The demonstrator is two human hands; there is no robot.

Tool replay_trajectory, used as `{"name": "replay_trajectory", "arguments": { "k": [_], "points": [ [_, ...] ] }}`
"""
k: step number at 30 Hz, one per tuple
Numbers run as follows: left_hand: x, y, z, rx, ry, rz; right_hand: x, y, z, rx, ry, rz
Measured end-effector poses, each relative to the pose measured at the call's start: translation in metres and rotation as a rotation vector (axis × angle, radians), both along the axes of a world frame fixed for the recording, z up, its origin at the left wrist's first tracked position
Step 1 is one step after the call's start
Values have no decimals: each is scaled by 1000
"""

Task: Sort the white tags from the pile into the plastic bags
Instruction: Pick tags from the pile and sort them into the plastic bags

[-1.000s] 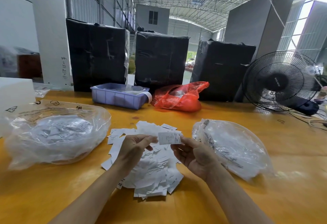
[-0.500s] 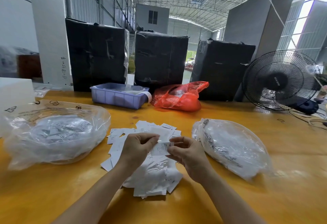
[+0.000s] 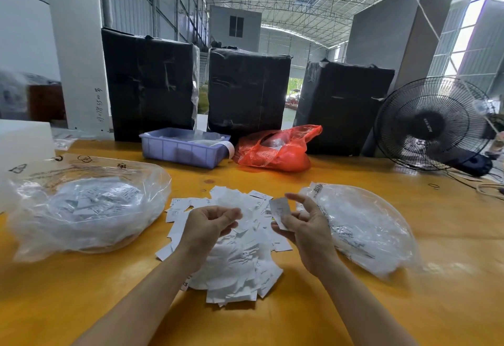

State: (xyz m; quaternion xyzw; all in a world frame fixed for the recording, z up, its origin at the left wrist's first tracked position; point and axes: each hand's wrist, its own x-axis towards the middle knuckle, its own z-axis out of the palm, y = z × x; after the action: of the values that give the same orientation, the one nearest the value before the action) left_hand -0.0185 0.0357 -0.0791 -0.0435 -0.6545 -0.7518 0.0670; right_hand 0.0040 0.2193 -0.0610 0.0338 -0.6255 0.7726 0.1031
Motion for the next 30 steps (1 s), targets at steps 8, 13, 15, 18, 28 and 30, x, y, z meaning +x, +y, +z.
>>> {"name": "replay_trajectory", "arguments": {
  "k": [8, 13, 15, 18, 28, 30],
  "points": [
    [4, 4, 2, 46, -4, -129, -2, -9, -2, 71, -34, -10],
    [3, 4, 0, 39, -1, -136, -2, -15, -6, 141, -103, 94],
    [3, 5, 0, 47, 8, -157, 1, -19, -6, 187, -126, 148],
    [5, 5, -1, 36, 17, -209, 3, -20, -7, 207, -78, 232],
    [3, 5, 0, 64, -29, -175, 2, -19, -4, 100, -109, 154],
    [5, 4, 1, 34, -19, -218, 1, -17, -3, 104, -82, 86]
  ]
}}
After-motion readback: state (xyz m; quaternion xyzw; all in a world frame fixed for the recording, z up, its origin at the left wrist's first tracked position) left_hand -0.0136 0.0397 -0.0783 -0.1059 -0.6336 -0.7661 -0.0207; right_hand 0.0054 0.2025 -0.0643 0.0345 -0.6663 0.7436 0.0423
